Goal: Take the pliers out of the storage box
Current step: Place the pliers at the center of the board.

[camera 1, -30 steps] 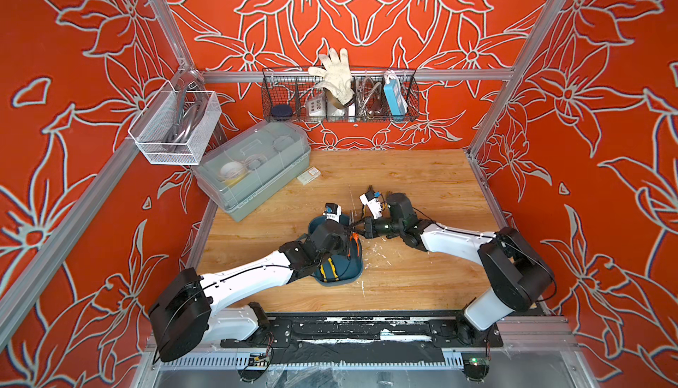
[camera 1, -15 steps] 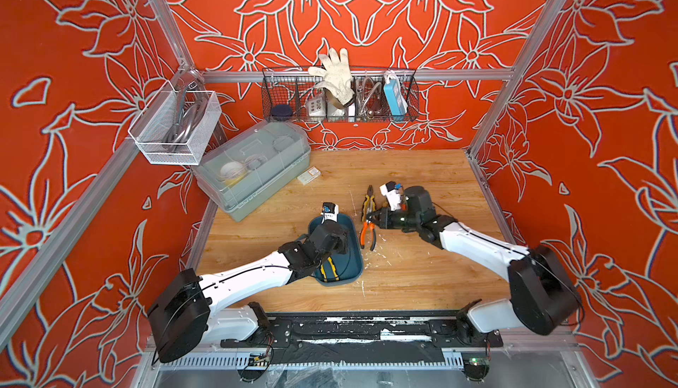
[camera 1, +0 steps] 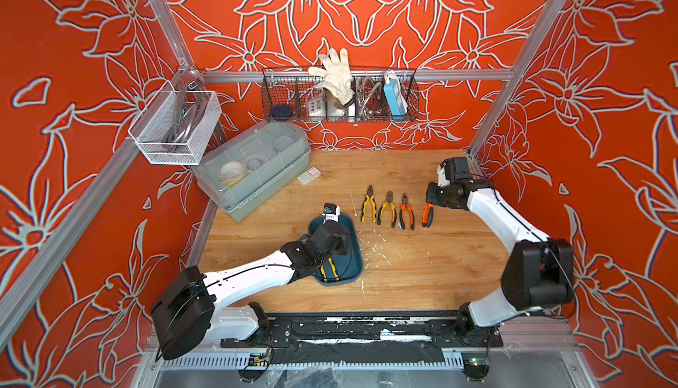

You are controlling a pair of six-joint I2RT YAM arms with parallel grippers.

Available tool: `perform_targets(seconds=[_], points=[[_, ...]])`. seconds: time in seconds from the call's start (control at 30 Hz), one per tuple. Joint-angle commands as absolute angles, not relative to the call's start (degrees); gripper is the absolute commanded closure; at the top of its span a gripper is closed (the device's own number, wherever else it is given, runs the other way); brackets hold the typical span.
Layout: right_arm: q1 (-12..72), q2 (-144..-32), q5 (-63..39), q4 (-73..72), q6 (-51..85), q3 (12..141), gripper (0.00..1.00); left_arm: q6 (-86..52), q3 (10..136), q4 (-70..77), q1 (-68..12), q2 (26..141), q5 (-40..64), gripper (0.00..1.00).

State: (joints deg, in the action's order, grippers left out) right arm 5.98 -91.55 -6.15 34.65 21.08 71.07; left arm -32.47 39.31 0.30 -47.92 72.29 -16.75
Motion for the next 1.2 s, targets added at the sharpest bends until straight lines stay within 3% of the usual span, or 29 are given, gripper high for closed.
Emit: perform_targets(seconds=[0.0, 0.17, 0.43, 0.8, 1.17], points=[[5.1, -97.4, -4.2, 40.2, 18.3, 76.2, 1.0, -32.9, 40.1, 0.5, -47.5, 73.3, -15.6, 0.65], [4.2, -105.7, -6.1, 41.2, 17.2, 82.2, 1.0, -33.3, 40.4, 1.1, -47.5, 74.3, -13.5, 0.66], [2.3, -114.2, -19.7, 37.0, 16.7, 84.0, 1.0, -33.0, 41.2, 0.4, -47.5, 75.1, -13.6, 0.66], [0.6, -119.9, -21.6, 35.6, 17.9, 84.2, 1.0, -32.6, 41.3, 0.3, -47.5, 75.1, -13.8, 0.67], [-1.1, -121.4, -21.2, 34.9, 18.9, 82.8, 0.82, -32.4, 41.5, 0.0, -47.5, 75.1, -13.8, 0.66]])
